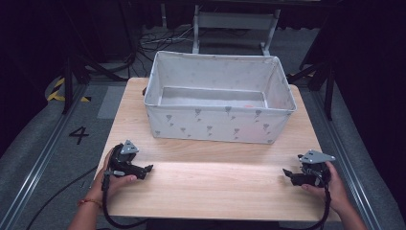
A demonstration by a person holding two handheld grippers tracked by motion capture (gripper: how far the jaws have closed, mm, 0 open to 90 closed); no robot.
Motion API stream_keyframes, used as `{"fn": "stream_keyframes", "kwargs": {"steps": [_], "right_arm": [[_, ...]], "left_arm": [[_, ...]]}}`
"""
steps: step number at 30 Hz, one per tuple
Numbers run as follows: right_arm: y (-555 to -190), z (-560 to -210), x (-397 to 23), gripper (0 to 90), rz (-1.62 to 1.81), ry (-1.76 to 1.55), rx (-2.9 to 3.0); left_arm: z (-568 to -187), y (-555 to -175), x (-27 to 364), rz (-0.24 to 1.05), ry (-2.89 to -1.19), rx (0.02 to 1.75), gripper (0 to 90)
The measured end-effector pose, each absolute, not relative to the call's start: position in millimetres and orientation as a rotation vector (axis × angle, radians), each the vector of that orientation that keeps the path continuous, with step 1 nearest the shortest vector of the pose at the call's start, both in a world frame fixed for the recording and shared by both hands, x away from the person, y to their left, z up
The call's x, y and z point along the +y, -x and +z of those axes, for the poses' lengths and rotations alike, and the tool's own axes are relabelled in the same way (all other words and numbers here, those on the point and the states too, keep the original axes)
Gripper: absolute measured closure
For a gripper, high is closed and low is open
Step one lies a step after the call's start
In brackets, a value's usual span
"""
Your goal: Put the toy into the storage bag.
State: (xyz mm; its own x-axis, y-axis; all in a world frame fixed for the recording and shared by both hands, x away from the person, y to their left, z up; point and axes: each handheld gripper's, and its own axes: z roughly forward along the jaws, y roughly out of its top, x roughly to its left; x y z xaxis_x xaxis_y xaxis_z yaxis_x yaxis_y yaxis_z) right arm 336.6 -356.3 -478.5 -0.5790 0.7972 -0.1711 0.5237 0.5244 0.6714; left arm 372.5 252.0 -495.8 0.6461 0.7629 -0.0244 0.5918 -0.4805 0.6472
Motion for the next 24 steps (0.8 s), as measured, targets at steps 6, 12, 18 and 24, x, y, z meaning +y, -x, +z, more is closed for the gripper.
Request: {"fn": "stream_keyframes", "kwargs": {"steps": [6, 12, 18, 24], "right_arm": [[-327, -493, -375, 18.5, 0.859, -1.182, 2.239], [-320, -499, -392, 16.8, 0.938, -1.294, 2.175], [-321, -500, -395, 16.0, 0.958, -1.339, 2.184], [-321, -500, -394, 13.5, 0.942, -1.362, 2.167]], "left_arm": [[-496, -373, 252, 0.360, -2.239, 1.043, 0.2], [-496, -373, 252, 0.355, -2.236, 1.042, 0.2], [-496, -373, 252, 0.358, -2.236, 1.042, 0.2], [-496, -373, 252, 0.354, -2.233, 1.053, 0.2]]}}
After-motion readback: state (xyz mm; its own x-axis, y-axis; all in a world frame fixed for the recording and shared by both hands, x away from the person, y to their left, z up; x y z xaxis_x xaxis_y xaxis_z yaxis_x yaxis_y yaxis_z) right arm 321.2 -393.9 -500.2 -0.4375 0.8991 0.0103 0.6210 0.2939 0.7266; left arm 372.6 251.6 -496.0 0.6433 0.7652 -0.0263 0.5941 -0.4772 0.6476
